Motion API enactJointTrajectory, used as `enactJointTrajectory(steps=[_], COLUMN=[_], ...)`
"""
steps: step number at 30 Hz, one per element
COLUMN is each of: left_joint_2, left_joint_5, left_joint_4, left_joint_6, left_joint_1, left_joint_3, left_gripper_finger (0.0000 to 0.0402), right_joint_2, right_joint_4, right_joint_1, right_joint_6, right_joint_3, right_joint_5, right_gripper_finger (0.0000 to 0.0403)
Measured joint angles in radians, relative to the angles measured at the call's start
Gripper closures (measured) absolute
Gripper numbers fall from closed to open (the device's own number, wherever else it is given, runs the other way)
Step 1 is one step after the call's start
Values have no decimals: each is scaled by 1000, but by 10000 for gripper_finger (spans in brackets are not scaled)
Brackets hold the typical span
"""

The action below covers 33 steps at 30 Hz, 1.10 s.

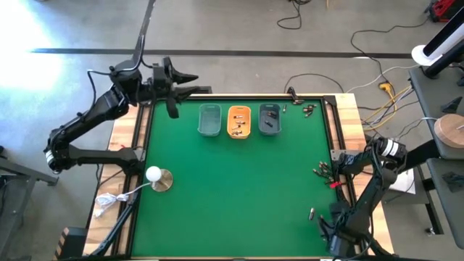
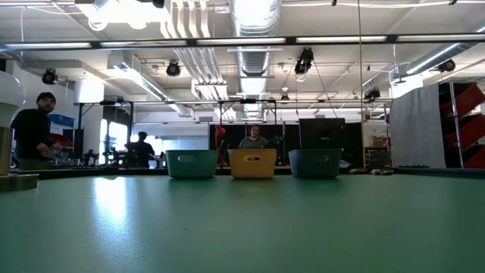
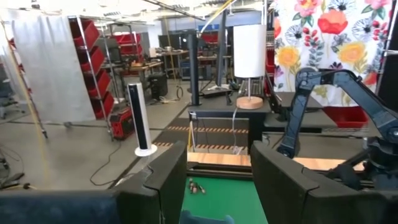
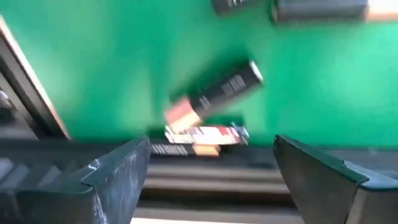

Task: Sort batteries
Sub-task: Put the silver battery into the yellow bin

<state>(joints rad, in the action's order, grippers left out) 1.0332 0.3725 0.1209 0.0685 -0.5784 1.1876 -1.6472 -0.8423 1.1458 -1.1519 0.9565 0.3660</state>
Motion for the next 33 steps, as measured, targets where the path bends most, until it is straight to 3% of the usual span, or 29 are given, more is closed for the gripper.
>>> enactJointTrajectory(steps=[8, 33], left_joint_2=[-1, 16], left_joint_5=[0, -169], left_joint_4=[-10, -29], left_joint_6=[0, 0], left_joint_1=[10, 8], left_joint_3=[-40, -99], left_gripper_finger=[245, 245], right_joint_2=[-58, -59], right_joint_4=[12, 21], right_joint_1=[-8, -11], right_joint_6=[-34, 145], right_joint_3=[6, -11], right_joint_5=[-12, 47], right_gripper_finger=[80, 174])
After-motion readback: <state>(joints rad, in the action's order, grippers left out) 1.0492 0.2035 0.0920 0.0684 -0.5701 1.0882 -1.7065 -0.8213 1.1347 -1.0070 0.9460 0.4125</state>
